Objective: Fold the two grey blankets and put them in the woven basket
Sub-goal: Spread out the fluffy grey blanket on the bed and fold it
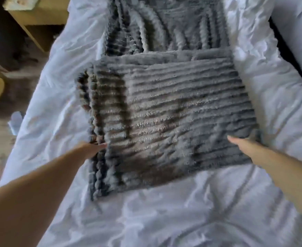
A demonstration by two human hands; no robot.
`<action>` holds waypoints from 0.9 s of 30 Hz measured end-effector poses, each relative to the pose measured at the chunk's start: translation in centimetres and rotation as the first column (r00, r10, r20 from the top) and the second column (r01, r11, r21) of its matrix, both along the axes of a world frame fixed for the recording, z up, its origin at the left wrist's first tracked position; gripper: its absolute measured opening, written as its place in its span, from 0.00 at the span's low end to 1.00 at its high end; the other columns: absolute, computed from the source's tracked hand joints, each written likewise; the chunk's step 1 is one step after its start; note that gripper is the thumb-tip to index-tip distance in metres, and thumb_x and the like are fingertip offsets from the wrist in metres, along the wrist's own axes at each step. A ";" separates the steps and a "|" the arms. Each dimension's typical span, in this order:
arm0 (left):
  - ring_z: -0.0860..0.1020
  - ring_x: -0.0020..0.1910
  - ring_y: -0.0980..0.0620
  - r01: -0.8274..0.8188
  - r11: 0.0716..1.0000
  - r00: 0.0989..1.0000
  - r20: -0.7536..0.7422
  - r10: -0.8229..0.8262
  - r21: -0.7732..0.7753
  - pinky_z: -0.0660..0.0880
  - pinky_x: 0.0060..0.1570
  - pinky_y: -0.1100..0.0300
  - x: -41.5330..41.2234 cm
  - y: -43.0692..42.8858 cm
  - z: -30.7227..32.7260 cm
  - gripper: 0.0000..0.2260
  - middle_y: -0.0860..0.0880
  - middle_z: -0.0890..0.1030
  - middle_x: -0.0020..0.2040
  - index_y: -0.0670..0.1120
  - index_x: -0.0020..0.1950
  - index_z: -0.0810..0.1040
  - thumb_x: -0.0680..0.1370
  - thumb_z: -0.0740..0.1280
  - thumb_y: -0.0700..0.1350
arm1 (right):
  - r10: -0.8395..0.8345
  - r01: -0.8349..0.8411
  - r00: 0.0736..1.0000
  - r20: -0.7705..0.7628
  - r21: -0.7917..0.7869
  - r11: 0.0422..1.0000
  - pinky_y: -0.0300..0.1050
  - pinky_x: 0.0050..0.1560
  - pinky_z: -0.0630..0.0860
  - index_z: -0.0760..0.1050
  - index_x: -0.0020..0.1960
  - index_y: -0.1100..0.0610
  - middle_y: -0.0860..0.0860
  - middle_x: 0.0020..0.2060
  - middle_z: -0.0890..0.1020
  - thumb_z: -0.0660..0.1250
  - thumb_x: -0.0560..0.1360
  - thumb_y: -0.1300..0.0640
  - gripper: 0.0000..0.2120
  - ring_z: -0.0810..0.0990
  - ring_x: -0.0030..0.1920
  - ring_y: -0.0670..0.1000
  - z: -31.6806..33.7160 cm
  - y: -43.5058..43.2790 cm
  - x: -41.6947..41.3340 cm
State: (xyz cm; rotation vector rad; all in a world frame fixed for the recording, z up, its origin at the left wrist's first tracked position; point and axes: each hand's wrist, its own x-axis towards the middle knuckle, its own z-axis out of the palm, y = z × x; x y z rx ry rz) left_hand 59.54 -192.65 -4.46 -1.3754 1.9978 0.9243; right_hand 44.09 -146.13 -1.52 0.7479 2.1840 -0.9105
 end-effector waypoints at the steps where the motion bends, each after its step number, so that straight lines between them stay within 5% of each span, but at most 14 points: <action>1: 0.73 0.60 0.39 -0.027 1.000 0.999 0.037 0.027 0.002 0.69 0.52 0.51 1.9 0.9 -1.8 0.38 0.38 0.73 0.63 0.36 0.68 0.68 0.69 0.72 0.61 | 0.000 -0.002 0.997 0.079 0.027 1.000 0.53 0.72 0.60 0.59 0.76 0.60 0.58 0.73 0.64 0.63 0.75 0.38 0.38 0.63 0.73 0.58 -1.7 1.2 2.0; 6: 0.78 0.47 0.40 0.003 0.973 0.998 0.057 0.011 -0.231 0.79 0.45 0.52 7.5 4.6 -6.3 0.31 0.40 0.80 0.45 0.40 0.53 0.74 0.67 0.72 0.65 | -0.001 -0.022 0.968 0.251 0.090 0.996 0.56 0.61 0.71 0.72 0.58 0.58 0.66 0.56 0.77 0.64 0.78 0.46 0.17 0.74 0.62 0.64 -6.4 6.1 9.5; 10: 0.78 0.49 0.37 -0.111 0.938 0.980 -0.194 0.048 -0.328 0.71 0.40 0.53 8.0 7.1 -6.7 0.23 0.37 0.80 0.50 0.42 0.55 0.71 0.70 0.74 0.54 | -0.050 0.057 0.998 -0.033 0.266 0.962 0.55 0.45 0.73 0.76 0.50 0.66 0.62 0.37 0.77 0.69 0.73 0.59 0.11 0.76 0.41 0.61 -8.3 8.2 8.2; 14: 0.78 0.48 0.37 -0.013 0.953 0.984 -0.172 -0.041 -0.302 0.66 0.39 0.55 7.6 8.3 -7.6 0.09 0.36 0.80 0.48 0.43 0.49 0.71 0.73 0.69 0.41 | -0.131 0.232 0.948 -0.291 0.345 0.910 0.57 0.58 0.73 0.68 0.67 0.64 0.67 0.62 0.74 0.74 0.67 0.62 0.31 0.75 0.58 0.66 -9.2 8.9 4.0; 16: 0.77 0.39 0.41 0.026 0.961 0.988 -0.140 -0.067 -0.275 0.67 0.36 0.56 7.2 8.6 -7.6 0.05 0.38 0.78 0.44 0.43 0.48 0.70 0.76 0.65 0.39 | -0.074 0.187 0.939 -0.335 0.321 0.929 0.55 0.55 0.74 0.69 0.67 0.61 0.65 0.60 0.75 0.74 0.66 0.63 0.31 0.76 0.56 0.65 -8.9 8.9 2.0; 19: 0.72 0.38 0.43 -0.044 0.968 0.991 -0.136 0.010 -0.247 0.68 0.40 0.55 6.8 8.5 -5.3 0.02 0.38 0.76 0.44 0.40 0.48 0.71 0.77 0.60 0.37 | -0.058 0.108 0.962 -0.267 0.176 0.978 0.50 0.44 0.72 0.77 0.58 0.64 0.59 0.41 0.79 0.72 0.72 0.59 0.17 0.76 0.41 0.58 -6.7 8.5 -0.1; 23: 0.74 0.45 0.42 -0.215 0.965 0.948 -0.268 0.170 -0.149 0.68 0.43 0.56 4.8 7.8 3.2 0.09 0.35 0.78 0.50 0.37 0.54 0.76 0.78 0.60 0.38 | -0.296 0.235 0.939 -0.174 -0.303 0.924 0.43 0.34 0.80 0.71 0.55 0.62 0.60 0.42 0.78 0.60 0.81 0.60 0.06 0.81 0.28 0.52 2.1 8.0 -1.9; 25: 0.76 0.45 0.42 -0.228 0.971 0.899 -0.398 0.182 -0.071 0.72 0.44 0.56 3.5 7.2 9.3 0.09 0.36 0.80 0.51 0.38 0.53 0.78 0.78 0.62 0.40 | -0.247 0.165 0.949 -0.195 -0.357 0.919 0.40 0.26 0.78 0.72 0.51 0.61 0.57 0.40 0.79 0.60 0.81 0.60 0.05 0.82 0.26 0.50 7.9 7.7 -2.5; 27: 0.79 0.45 0.40 -0.244 0.969 0.838 -0.494 0.232 0.042 0.77 0.45 0.51 2.7 7.2 15.5 0.10 0.37 0.81 0.49 0.39 0.54 0.78 0.78 0.65 0.45 | -0.211 0.099 0.942 -0.261 -0.385 0.918 0.44 0.31 0.76 0.72 0.52 0.61 0.56 0.39 0.79 0.61 0.80 0.61 0.04 0.80 0.31 0.54 12.8 7.1 -2.5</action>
